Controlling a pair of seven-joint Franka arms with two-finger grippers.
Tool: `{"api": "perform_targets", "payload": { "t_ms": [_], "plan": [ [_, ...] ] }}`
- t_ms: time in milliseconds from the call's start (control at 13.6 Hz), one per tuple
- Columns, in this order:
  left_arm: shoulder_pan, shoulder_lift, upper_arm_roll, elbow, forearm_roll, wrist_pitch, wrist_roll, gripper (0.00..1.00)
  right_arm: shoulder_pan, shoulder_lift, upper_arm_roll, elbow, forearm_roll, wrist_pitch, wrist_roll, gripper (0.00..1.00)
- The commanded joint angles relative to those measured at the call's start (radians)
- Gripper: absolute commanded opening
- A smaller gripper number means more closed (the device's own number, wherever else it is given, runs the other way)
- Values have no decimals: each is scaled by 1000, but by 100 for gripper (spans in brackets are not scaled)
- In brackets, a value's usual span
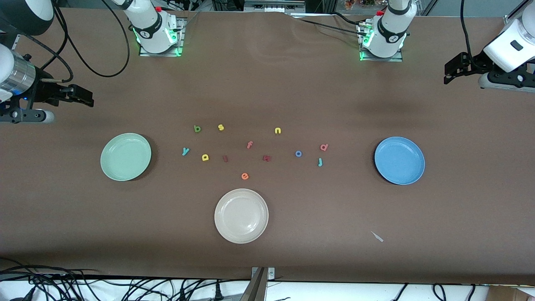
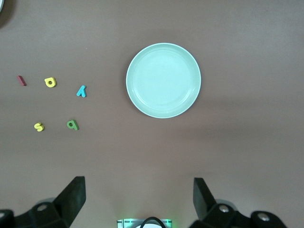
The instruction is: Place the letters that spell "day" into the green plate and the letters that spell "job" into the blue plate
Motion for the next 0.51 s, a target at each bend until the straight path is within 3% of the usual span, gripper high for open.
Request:
{"api": "perform_targets", "payload": {
  "t_ms": [0,440],
  "plan": [
    [-2,12,-3,30,12,-23,-7,100,0,5,3,15,-2,-13,1,100],
    [-2,12,-3,30,12,-25,-5,100,-2,5,2,15,-3,-13,-6,100]
  ]
}}
